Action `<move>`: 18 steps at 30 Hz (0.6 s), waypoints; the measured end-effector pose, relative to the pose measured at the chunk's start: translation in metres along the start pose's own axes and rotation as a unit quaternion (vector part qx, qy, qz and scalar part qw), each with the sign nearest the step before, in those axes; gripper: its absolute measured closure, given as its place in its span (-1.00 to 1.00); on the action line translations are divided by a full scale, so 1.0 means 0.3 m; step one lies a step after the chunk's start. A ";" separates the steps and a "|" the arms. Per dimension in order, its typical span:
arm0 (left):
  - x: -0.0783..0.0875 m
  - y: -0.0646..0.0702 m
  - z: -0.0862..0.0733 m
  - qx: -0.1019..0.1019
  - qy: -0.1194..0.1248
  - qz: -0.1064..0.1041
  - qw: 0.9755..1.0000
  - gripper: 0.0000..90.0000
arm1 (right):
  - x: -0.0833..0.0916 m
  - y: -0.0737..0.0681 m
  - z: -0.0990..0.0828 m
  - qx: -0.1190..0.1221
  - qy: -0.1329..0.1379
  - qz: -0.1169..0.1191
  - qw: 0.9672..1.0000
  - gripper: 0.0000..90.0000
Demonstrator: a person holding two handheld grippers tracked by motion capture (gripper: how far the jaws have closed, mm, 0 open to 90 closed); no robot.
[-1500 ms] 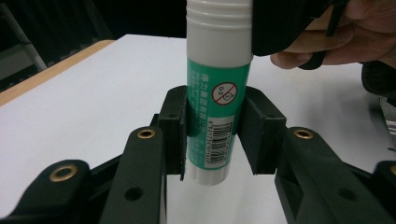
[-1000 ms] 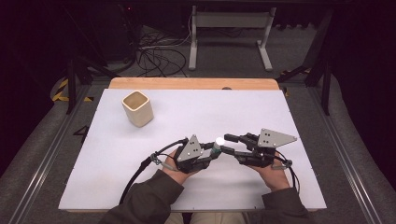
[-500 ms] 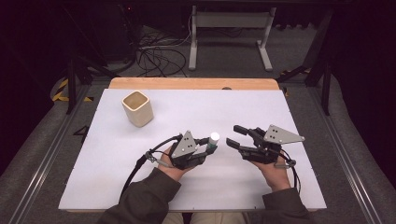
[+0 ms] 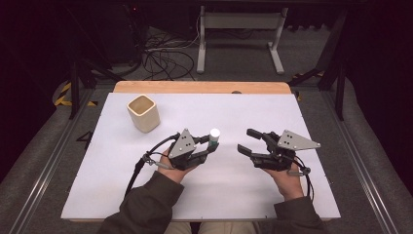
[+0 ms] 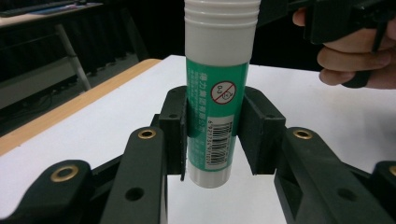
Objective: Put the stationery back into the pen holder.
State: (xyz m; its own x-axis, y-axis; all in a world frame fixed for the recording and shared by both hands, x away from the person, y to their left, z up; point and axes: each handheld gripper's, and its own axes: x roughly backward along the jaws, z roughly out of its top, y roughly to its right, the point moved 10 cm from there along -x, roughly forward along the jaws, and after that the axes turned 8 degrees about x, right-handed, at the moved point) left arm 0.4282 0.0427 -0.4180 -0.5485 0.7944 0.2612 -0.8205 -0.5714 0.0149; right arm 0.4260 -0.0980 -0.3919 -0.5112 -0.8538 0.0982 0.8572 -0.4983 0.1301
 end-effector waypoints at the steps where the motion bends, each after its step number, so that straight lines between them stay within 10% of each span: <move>1: 0.005 -0.007 0.005 0.000 0.002 0.003 1.000 0.46 | 0.000 0.000 0.001 0.000 0.000 0.001 1.000 -0.25; 18: 0.076 -0.106 0.063 0.012 0.030 0.039 0.999 0.46 | 0.013 0.012 -0.003 -0.007 -0.006 0.000 1.000 -0.43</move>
State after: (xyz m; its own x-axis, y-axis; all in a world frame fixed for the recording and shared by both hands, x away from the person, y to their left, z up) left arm 0.4447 0.0752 -0.3944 -0.6196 0.7577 0.2048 -0.7713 -0.6361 0.0200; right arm 0.4270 -0.1032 -0.3921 -0.5124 -0.8518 0.1091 0.8576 -0.5010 0.1163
